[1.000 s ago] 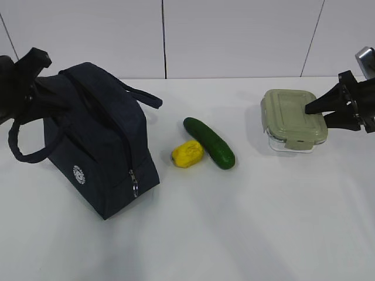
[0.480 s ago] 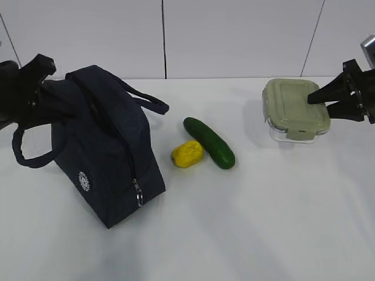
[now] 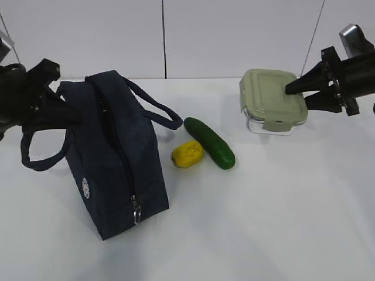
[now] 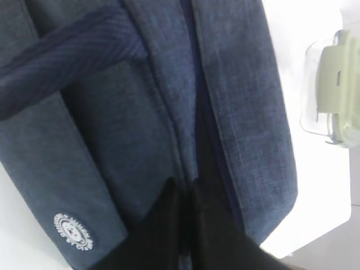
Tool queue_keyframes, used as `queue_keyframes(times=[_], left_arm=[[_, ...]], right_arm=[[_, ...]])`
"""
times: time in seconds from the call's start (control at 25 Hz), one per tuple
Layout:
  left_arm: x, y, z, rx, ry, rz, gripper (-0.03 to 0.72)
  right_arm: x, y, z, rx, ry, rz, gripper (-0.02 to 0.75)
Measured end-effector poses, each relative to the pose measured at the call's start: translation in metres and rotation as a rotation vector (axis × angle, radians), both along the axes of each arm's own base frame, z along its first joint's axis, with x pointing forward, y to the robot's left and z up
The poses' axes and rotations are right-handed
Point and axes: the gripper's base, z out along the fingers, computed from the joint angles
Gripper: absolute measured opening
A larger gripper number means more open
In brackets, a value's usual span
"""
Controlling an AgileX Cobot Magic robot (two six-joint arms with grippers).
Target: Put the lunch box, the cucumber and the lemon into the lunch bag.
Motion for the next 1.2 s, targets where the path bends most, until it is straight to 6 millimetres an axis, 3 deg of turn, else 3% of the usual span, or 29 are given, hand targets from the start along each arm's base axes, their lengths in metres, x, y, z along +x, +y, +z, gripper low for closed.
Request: queue_keyframes(times=[0.32,0.76,1.2], left_arm=[[0.002,-0.005,-0.001,-0.050,0.016,-0.048,-0.005],[0.008,-0.011,0.018,-0.107,-0.021,-0.093,-0.005],[0.008,-0.012,0.020,-0.132,-0.024,-0.095,-0.005]], right_arm=[[0.002,0.041,0.011,0.035,-0.002,0.067,0.369],[0.016,0.095,0.064,0.062,-0.090,0.144,0.369],[-0.003,0.167,0.075,0.088,-0.075,0.308,0.369]])
